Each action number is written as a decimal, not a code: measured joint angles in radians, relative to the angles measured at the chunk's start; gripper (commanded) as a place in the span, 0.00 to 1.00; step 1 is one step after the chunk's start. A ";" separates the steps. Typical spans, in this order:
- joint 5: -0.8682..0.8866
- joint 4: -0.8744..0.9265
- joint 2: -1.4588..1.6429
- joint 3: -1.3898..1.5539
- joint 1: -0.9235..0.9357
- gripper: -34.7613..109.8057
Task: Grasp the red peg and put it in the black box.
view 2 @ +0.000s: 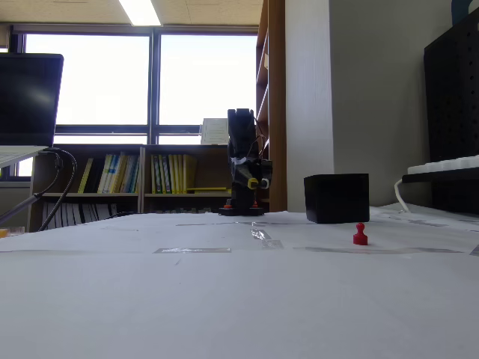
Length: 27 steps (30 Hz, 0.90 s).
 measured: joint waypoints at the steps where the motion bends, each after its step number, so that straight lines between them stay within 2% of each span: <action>1: 0.000 -0.015 0.043 0.034 -0.005 0.33; 4: 0.011 -0.078 0.167 0.126 -0.009 0.38; 8: 0.006 -0.135 0.255 0.186 -0.041 0.38; 22: 0.017 -0.133 0.471 0.325 -0.049 0.51; 27: 0.035 -0.133 0.584 0.442 -0.060 0.52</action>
